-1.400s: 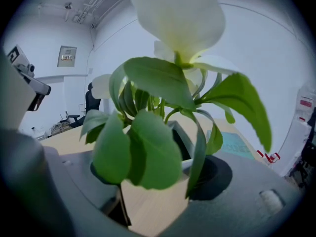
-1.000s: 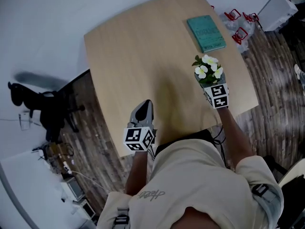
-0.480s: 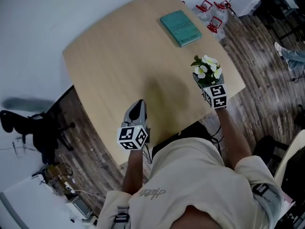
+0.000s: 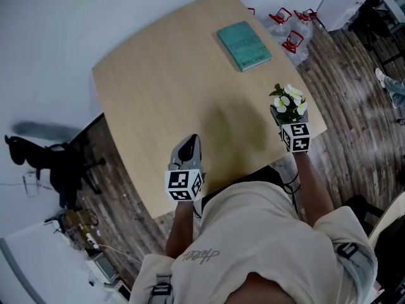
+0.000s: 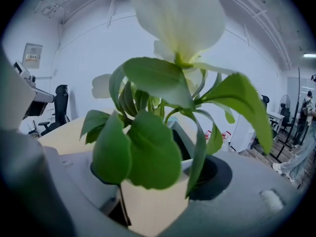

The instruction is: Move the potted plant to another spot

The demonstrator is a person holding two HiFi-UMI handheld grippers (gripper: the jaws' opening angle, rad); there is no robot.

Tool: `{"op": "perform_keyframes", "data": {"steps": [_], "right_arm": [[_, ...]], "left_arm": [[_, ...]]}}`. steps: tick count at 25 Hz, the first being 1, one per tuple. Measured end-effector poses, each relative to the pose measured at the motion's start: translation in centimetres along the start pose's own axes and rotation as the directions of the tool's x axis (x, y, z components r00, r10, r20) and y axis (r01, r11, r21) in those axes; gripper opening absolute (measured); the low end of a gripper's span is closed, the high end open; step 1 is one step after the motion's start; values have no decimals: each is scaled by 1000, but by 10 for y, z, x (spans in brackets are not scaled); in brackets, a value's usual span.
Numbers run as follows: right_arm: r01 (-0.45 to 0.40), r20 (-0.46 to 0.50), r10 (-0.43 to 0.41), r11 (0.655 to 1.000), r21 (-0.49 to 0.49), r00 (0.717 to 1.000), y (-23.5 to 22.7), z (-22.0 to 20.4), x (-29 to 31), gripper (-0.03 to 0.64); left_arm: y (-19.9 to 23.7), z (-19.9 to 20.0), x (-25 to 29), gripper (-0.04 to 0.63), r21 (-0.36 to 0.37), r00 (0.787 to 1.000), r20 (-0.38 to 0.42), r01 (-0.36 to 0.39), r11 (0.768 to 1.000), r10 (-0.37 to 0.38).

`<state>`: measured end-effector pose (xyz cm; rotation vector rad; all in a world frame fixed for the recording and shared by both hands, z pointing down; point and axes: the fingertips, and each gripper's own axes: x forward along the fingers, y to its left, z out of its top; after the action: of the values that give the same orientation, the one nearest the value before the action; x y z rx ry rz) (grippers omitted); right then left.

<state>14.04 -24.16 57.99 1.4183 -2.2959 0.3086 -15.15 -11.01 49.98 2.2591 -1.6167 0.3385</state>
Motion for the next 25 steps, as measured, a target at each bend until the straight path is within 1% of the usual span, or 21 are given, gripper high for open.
{"op": "perform_keyframes", "data": {"steps": [4, 8, 11, 15, 18, 22, 25], "right_arm": [[-27, -5, 27, 1000, -1, 1000, -33, -6, 10, 345], [-26, 9, 26, 999, 24, 1000, -69, -12, 21, 345], [-28, 6, 27, 999, 47, 1000, -93, -15, 30, 345], [-39, 22, 38, 997, 64, 999, -122, -15, 42, 345], [-42, 20, 41, 997, 64, 999, -140, -21, 50, 345], [-52, -12, 52, 999, 17, 999, -147, -36, 61, 345], [-65, -43, 64, 998, -27, 997, -146, -50, 72, 346]], "left_arm": [[-18, 12, 16, 18, -29, 1000, 4, -31, 999, 31], [-32, 19, 32, 18, -118, 999, 10, -42, 992, 44], [-39, 20, 44, 18, -148, 998, -2, -66, 987, 66], [-56, 23, 64, 18, -156, 996, -9, -92, 983, 92], [-74, 29, 78, 18, -155, 996, -2, -92, 984, 93], [-89, 31, 86, 18, -111, 995, -18, -97, 989, 96], [-89, 28, 87, 18, -101, 993, -36, -116, 988, 113]]}}
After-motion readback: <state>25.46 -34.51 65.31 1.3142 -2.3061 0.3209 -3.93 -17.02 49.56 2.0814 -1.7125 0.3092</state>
